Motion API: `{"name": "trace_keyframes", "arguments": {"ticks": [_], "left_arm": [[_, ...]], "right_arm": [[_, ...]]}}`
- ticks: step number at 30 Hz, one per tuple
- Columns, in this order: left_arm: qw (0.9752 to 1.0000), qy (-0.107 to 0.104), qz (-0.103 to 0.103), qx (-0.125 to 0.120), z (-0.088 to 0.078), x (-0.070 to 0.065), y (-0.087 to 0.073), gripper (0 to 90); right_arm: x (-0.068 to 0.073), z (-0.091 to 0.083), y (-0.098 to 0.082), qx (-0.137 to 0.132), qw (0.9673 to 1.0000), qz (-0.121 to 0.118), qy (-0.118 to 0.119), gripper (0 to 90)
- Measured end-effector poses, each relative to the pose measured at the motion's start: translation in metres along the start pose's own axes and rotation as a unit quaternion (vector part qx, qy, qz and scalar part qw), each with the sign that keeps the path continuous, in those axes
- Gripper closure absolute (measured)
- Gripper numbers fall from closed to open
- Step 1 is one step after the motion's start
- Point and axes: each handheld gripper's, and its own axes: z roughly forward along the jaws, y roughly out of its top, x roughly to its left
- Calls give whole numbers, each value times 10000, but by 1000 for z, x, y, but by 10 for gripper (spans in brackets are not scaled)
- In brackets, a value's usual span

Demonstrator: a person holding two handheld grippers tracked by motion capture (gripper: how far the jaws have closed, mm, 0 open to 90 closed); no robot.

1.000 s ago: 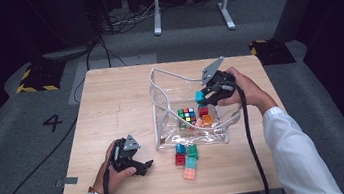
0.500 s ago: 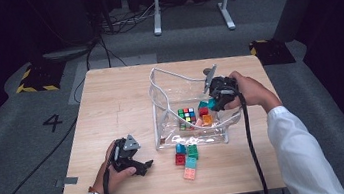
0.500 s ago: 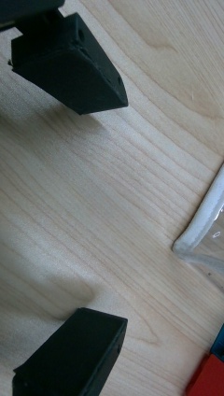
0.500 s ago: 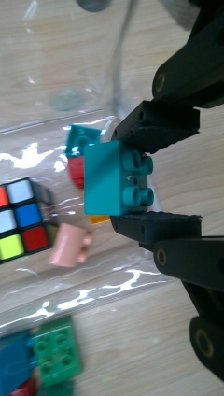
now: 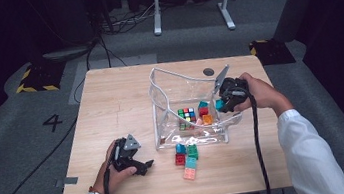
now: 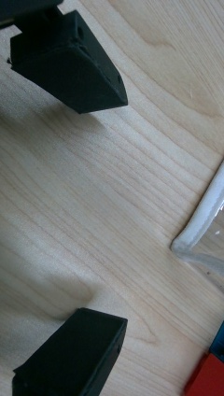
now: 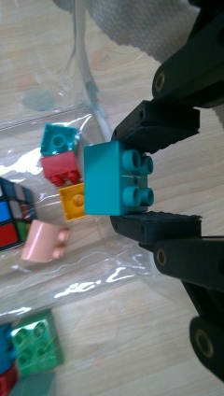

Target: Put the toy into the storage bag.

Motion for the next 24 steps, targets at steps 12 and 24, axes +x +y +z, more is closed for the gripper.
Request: {"name": "trace_keyframes", "arguments": {"ticks": [12,24], "left_arm": [[10000,5,-1,-3,0,0,0,2],[10000,14,6,-3,0,0,0,4]], "right_arm": [[6,-30,-22,-1502,9878,371,-152,449],[29,-73,-55,-2659,9565,971,-698,330]]}}
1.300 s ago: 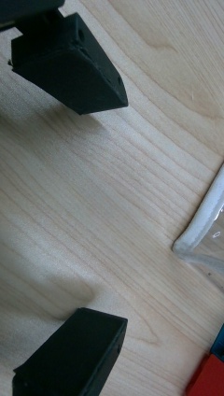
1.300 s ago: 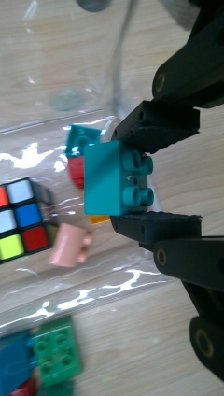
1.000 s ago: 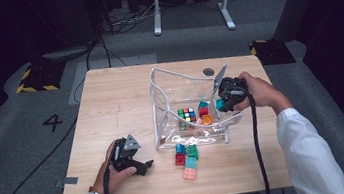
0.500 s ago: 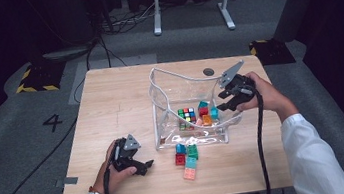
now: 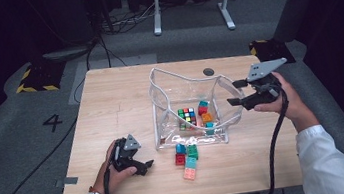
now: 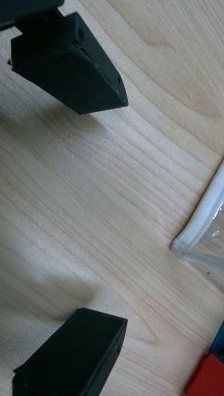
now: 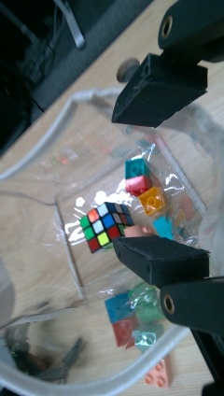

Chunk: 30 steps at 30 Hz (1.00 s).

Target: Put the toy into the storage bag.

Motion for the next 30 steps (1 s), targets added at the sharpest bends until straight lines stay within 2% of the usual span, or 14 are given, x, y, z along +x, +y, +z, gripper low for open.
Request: {"name": "trace_keyframes", "arguments": {"ticks": [1,2,5,7,8,11,12,15,16,21,22,25,26,30], "left_arm": [[10000,-1,1,-1,0,0,0,4],[10000,-1,1,-1,0,0,0,4],[10000,0,0,-3,0,0,0,4],[10000,3,-2,5,0,0,0,4],[10000,9,0,-7,0,0,0,4],[10000,0,-1,-3,0,0,0,4],[10000,0,0,-1,0,0,0,4],[10000,0,0,-2,0,0,0,4],[10000,0,0,-2,0,0,0,4],[10000,11,-3,0,0,0,0,4],[10000,3,-2,2,0,0,0,4],[10000,1,1,5,0,0,0,4],[10000,2,1,-1,0,0,0,4],[10000,4,-2,5,0,0,0,4]], "right_arm": [[3,-13,-4,-247,9995,147,-115,325],[3,-13,-4,-247,9995,147,-115,325],[5,-31,-16,-554,9971,345,-399,305],[5,-35,-20,-652,9960,417,-441,305],[5,-45,-31,-832,9939,544,-472,307],[5,-51,-40,-883,9936,566,-416,316],[5,-58,-51,-953,9925,586,-484,317],[5,-61,-59,-976,9919,630,-516,316],[7,-63,-68,-971,9914,656,-590,315],[11,-60,-85,-919,9916,645,-646,313],[14,-52,-96,-818,9929,650,-573,313],[17,-44,-105,-743,9936,689,-495,314],[24,-33,-116,-629,9947,687,-437,320],[33,-18,-126,-525,9958,696,-275,327]]}}
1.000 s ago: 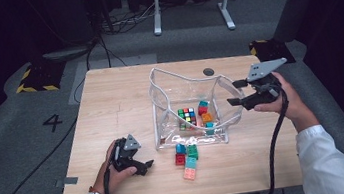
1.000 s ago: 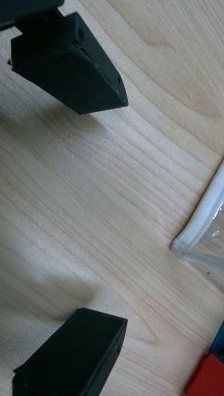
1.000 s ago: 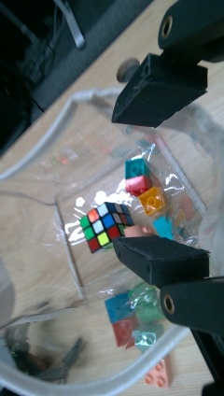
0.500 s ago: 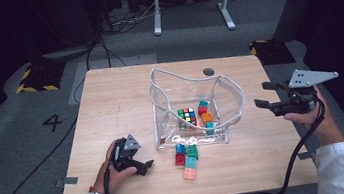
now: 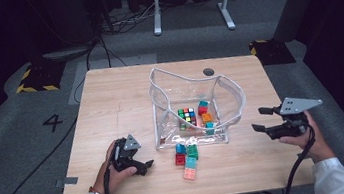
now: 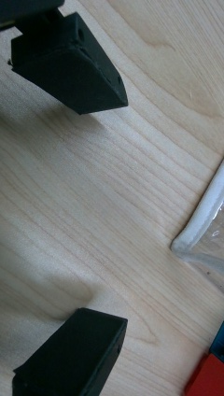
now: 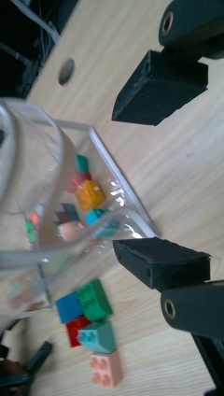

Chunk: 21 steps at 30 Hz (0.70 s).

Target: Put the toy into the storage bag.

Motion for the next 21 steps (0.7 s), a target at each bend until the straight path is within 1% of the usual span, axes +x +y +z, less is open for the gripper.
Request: {"name": "trace_keyframes", "arguments": {"ticks": [1,2,3,6,7,8,9,10,11,12,13,14,15,17,18,19,20,21], "left_arm": [[10000,1,3,4,0,0,0,4],[10000,-2,4,1,0,0,0,4],[10000,-4,7,-4,0,0,0,4],[10000,8,1,-5,0,0,0,4],[10000,8,1,-5,0,0,0,4],[10000,-2,5,1,0,0,0,4],[10000,-2,5,1,0,0,0,4],[10000,-3,5,1,0,0,0,4],[10000,-3,6,1,0,0,0,4],[10000,0,3,1,0,0,0,4],[10000,-3,4,2,0,0,0,4],[10000,-1,2,1,0,0,0,4],[10000,-1,2,1,0,0,0,4],[10000,-2,5,1,0,0,0,4],[10000,-2,5,1,0,0,0,4],[10000,-3,6,0,0,0,0,4],[10000,-3,6,3,0,0,0,4],[10000,-3,6,3,0,0,0,4]], "right_arm": [[6,6,-5,41,9999,21,112,330],[16,16,-10,136,9995,-99,269,336],[20,20,-12,171,9993,-153,291,339],[34,35,-18,253,9979,-273,533,350],[34,35,-18,253,9979,-273,533,350],[45,46,-21,345,9967,-327,659,359],[47,51,-22,356,9962,-337,727,362],[47,51,-22,356,9962,-337,727,362],[57,65,-25,430,9945,-333,891,369],[60,69,-25,516,9939,-344,906,369],[64,77,-26,506,9931,-433,965,370],[68,84,-25,556,9922,-517,991,370],[72,89,-24,638,9913,-520,1025,370],[76,102,-21,628,9901,-630,1087,367],[80,106,-19,690,9903,-502,1097,366],[80,106,-19,690,9903,-502,1097,366],[85,117,-16,629,9902,-527,1132,362],[86,124,-14,605,9897,-665,1115,360]]}}
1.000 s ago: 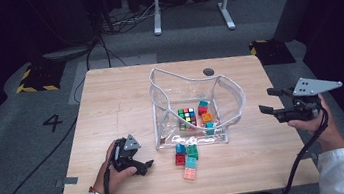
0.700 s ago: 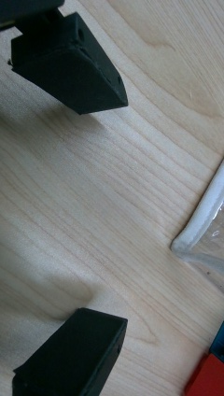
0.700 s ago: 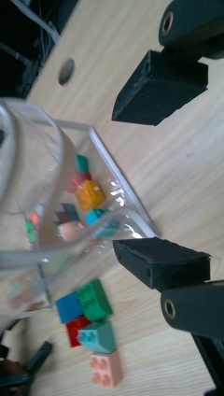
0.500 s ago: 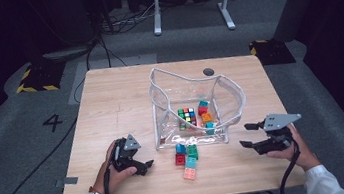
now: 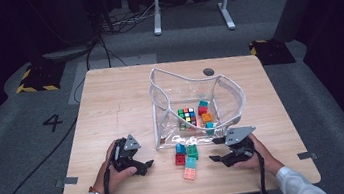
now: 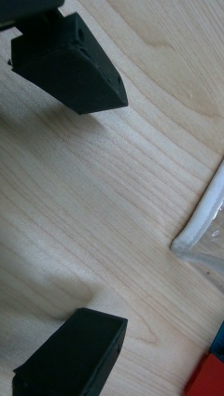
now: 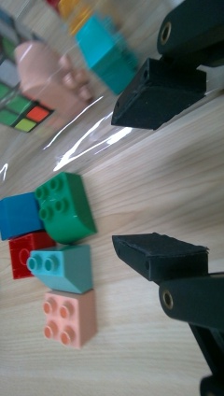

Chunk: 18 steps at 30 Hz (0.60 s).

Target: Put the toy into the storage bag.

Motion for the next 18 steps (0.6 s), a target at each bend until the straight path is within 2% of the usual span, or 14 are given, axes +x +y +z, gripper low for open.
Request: {"name": "trace_keyframes", "arguments": {"ticks": [2,3,4,5,6,7,8,13,15,16,18], "left_arm": [[10000,6,-4,-10,0,0,0,4],[10000,1,1,1,0,0,0,4],[10000,4,0,-6,0,0,0,4],[10000,4,0,-6,0,0,0,4],[10000,9,-1,-6,0,0,0,4],[10000,2,1,-2,0,0,0,4],[10000,-8,-5,-3,0,0,0,4],[10000,-6,-5,0,0,0,0,4],[10000,3,-6,-9,0,0,0,4],[10000,11,1,-12,0,0,0,4],[10000,-28,-17,-7,0,0,0,4]], "right_arm": [[-1,11,5,10,10000,-39,88,352],[1,14,7,92,9998,118,118,349],[0,18,10,13,9999,-24,104,346],[0,18,10,13,9999,-24,104,346],[1,20,12,124,9998,24,119,338],[1,25,14,84,9998,-50,172,326],[7,32,19,150,9998,-21,137,318],[10,42,25,158,9997,-121,143,309],[12,49,29,178,9991,-315,205,292],[15,50,31,243,9994,-181,147,292],[16,53,33,251,9993,-239,137,292]]}}
